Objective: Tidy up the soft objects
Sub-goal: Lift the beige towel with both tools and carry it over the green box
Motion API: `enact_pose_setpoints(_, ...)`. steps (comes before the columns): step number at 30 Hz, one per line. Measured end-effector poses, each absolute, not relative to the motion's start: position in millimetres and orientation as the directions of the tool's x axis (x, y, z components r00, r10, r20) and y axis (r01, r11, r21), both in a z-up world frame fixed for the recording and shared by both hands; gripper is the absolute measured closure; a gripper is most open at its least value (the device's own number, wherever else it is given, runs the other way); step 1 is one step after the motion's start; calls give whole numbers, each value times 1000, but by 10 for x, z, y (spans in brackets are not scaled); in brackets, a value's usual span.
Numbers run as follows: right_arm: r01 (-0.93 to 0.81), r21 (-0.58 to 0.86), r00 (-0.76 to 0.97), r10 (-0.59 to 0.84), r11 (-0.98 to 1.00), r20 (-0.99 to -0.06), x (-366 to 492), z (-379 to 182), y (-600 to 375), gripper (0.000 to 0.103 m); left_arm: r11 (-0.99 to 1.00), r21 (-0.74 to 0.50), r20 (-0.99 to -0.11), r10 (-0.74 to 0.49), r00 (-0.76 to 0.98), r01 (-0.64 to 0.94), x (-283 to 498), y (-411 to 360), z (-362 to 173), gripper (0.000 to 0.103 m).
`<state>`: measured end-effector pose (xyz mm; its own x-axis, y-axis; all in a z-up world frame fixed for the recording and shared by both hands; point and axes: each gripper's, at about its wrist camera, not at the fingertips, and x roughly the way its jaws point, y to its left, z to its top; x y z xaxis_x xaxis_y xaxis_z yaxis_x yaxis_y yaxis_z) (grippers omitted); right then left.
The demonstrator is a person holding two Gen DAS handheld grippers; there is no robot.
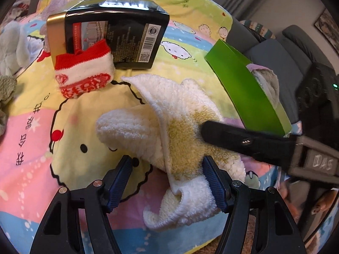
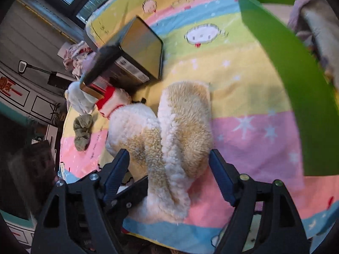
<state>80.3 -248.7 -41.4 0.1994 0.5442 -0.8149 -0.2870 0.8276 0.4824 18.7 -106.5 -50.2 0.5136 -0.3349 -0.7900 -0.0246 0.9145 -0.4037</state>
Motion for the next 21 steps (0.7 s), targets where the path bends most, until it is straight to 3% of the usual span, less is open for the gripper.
enact_pose_setpoints(5, -287, 506, 180, 564, 814, -806, 776, -545, -2372, 50, 920, -392, -779, -328, 534, -7, 262, -1141, -503, 37)
enact_pose_setpoints(7, -282, 537, 182, 594, 795, -784, 781, -550, -2384, 65, 909, -417, -769, -364, 525, 19, 291, -1164, -493, 50)
enact_pose_setpoints(8, -273, 556, 171, 608, 785, -775, 786, -564, -2382, 66, 900, -436, -766, -384, 515, 22, 296, -1167, -498, 58)
enact_pose_setpoints(13, -280, 574, 218, 633, 770, -743, 800, -437, -2463, 70, 919, -389, -766, -356, 535, 54, 327, -1269, -329, 58)
enact_pose_setpoints(21, -290, 579, 430, 644, 762, -633, 847, 280, -2878, 70, 900, -380, -664, -426, 614, 214, 574, -1563, 350, 58)
